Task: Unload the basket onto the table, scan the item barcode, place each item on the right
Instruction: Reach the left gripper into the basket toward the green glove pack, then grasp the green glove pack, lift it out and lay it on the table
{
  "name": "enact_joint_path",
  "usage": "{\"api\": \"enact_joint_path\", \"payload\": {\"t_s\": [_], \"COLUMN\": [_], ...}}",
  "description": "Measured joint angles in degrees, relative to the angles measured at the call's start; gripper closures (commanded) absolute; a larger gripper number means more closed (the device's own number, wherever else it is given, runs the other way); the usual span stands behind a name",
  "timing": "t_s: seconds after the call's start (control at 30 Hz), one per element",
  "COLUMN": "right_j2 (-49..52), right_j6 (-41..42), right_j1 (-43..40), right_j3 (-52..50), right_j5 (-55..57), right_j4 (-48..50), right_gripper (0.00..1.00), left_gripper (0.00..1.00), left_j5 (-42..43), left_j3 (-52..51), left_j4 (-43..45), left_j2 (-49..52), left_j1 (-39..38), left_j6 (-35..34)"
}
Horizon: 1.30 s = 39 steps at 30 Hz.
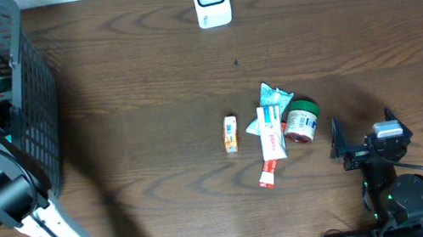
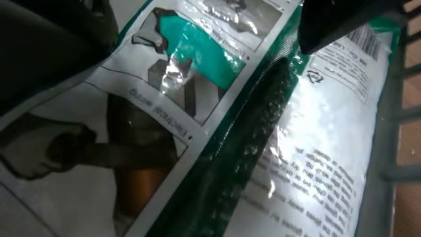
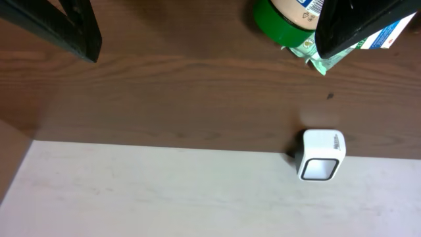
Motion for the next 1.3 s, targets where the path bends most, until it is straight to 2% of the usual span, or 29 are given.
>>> {"api": "enact_joint_path", "payload": {"t_s": [0.03, 0.1, 0.27, 0.37, 0.43, 0.47, 0.5, 0.53, 0.73, 0.9, 1.07, 1.2, 1.3], "right_j2": [0.0, 0.0, 0.0, 0.0, 0.0, 0.0, 0.0, 0.0, 0.0, 0.0, 0.0, 0.0, 0.0], "right_j6": [0.02, 0.02, 0.02, 0.02, 0.02, 0.02, 0.02, 0.02, 0.02, 0.02, 0.02, 0.0, 0.02], "right_j1": [0.0, 0.0, 0.0, 0.0, 0.0, 0.0, 0.0, 0.0, 0.0, 0.0, 0.0, 0.0, 0.0], "right_j3": [0.0, 0.0, 0.0, 0.0, 0.0, 0.02, 0.0, 0.0, 0.0, 0.0, 0.0, 0.0, 0.0], "right_j5": [0.0, 0.0, -0.02, -0.02, 0.0, 0.0, 0.0, 0.0, 0.0, 0.0, -0.02, 0.0, 0.0], "right_j4": [0.0, 0.0, 0.0, 0.0, 0.0, 0.0, 0.0, 0.0, 0.0, 0.0, 0.0, 0.02, 0.02], "right_gripper": [0.01, 0.01, 0.01, 0.01, 0.01, 0.01, 0.01, 0.01, 0.01, 0.01, 0.01, 0.01, 0.01], "left_gripper": [0.14, 0.2, 0.47, 0.52, 0.67, 0.81, 0.9, 0.92, 0.92, 0.93, 0.92, 0.92, 0.92], "left_j5": [0.59, 2.08, 8.76, 11.56, 13.51, 14.36, 14.78, 15.02, 17.7, 18.67, 18.8, 20.61, 22.25], "left_j3": [-0.72, -1.99, -3.89, -4.04, -4.11, -4.11, -4.09, -3.96, -2.38, -2.78, -2.67, -1.16, -0.28], "left_j4": [0.83, 1.97, 3.89, 4.17, 4.26, 4.26, 4.26, 4.09, 1.18, 1.05, 1.51, -2.6, -6.84], "left_j2": [-0.35, -1.05, -1.84, -1.84, -1.84, -1.84, -1.86, -1.84, -1.9, -6.62, -24.76, -43.6, -53.92], "left_j1": [0.28, 0.94, 3.8, 5.33, 6.32, 6.58, 6.99, 7.43, 9.35, 9.07, 8.24, 5.97, 1.79], "left_j6": [0.07, 0.0, 0.13, 0.0, -0.04, 0.04, -0.2, 0.02, -0.96, -5.44, -13.03, -17.44, -18.93]}}
